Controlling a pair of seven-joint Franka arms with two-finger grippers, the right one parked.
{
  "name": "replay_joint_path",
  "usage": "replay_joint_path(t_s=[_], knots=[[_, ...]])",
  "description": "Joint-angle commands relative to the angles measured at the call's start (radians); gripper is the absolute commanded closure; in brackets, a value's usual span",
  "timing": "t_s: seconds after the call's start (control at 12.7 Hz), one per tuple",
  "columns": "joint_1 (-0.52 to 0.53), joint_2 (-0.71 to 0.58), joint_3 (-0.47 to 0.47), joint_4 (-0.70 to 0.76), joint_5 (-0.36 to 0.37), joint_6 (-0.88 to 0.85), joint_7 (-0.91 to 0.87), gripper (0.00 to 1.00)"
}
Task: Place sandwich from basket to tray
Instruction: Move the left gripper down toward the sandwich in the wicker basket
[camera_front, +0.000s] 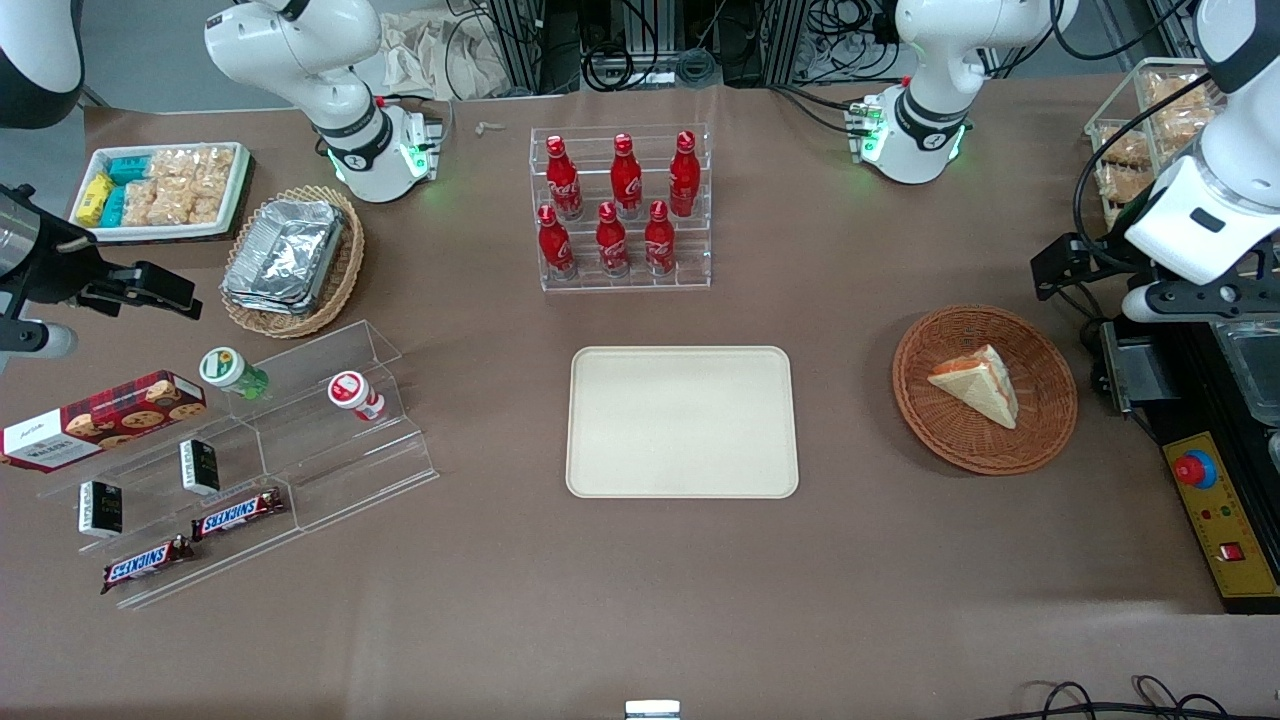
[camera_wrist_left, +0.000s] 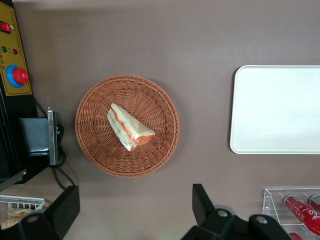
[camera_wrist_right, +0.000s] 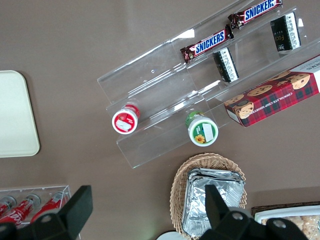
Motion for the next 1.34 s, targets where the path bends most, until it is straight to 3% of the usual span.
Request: replay_joint_path(t_s=[0.0,0.47,0.87,1.26], knots=[[-0.007,0.008,0.002,0.027,0.012,-0.016,0.001,0.0],[0.038,0.0,0.002,0.009,-0.002,-0.017,-0.12,0.0],[0.071,-0.029,0.002,-0.094,-0.005,-0.006,-0.353,0.0],[0.092,-0.028,0.002,-0.238,-0.048,0.089,-0.413,0.0]])
